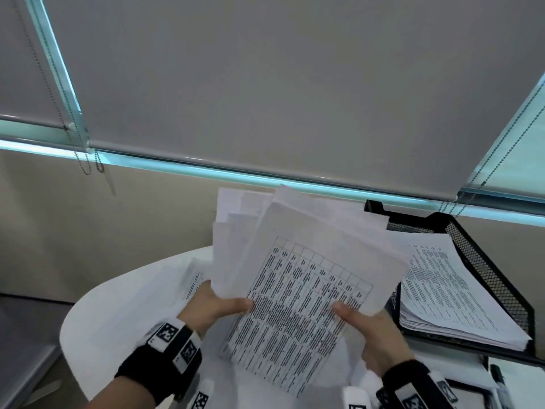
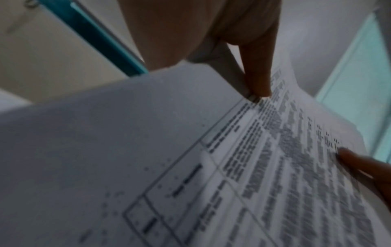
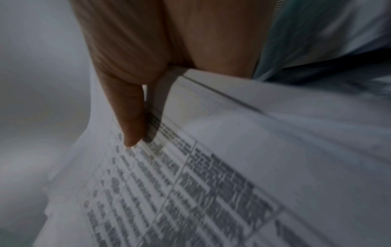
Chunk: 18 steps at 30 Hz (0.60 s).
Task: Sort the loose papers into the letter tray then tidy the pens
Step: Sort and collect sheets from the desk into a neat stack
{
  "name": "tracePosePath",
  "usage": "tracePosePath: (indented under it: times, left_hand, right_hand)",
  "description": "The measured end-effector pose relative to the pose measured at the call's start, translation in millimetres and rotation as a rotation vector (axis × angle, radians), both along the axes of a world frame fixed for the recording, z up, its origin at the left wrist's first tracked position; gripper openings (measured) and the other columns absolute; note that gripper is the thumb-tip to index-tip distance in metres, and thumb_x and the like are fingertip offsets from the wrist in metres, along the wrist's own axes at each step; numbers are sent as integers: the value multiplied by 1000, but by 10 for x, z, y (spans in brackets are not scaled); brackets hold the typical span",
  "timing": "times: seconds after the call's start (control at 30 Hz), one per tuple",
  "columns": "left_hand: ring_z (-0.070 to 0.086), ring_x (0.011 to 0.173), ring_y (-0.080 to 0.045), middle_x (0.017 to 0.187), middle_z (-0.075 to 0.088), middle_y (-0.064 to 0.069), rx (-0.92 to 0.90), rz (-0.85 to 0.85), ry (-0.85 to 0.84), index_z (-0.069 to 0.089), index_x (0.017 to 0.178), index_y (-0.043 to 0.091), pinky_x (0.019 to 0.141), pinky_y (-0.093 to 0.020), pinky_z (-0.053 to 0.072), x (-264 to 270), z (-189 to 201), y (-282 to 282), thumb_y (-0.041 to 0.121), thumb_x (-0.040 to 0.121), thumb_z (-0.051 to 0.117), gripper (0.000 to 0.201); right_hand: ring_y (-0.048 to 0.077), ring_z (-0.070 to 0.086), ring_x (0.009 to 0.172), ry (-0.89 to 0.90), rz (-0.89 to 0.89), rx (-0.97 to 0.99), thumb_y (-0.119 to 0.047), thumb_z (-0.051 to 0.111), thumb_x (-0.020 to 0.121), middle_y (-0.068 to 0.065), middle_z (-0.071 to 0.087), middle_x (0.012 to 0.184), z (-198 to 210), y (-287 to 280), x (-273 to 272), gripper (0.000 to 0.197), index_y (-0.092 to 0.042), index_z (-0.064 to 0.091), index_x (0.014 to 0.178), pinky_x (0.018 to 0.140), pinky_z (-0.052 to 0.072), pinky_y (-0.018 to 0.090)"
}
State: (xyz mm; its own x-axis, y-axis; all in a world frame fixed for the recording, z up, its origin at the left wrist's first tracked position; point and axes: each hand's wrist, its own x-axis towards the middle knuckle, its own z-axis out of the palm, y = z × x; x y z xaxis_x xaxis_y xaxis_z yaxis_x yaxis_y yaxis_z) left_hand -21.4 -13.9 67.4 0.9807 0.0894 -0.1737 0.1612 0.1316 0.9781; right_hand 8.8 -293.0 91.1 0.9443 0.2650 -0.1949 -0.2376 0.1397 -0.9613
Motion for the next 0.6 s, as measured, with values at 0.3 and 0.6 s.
tracePosePath:
  times: [0.3, 0.6]
  left_hand:
    - [71, 85, -26, 89, 74, -12, 42, 79, -175, 70, 92, 9, 76, -40, 58, 80, 392, -87, 42, 21, 91, 81]
    - [71, 88, -24, 92, 74, -8, -8, 108, -232, 70, 93, 15, 77, -40, 57, 115, 356, -239, 40, 26, 91, 75]
  right_hand:
    - [7, 71, 65, -318, -88, -69, -38, 85, 47, 4, 74, 82, 368, 167, -30, 69, -11, 65, 108, 58, 54, 20]
    - [19, 69, 97, -277, -125, -41, -29, 85, 53, 4, 74, 100, 308, 344, 15, 58, -18, 66, 107, 96, 48, 52]
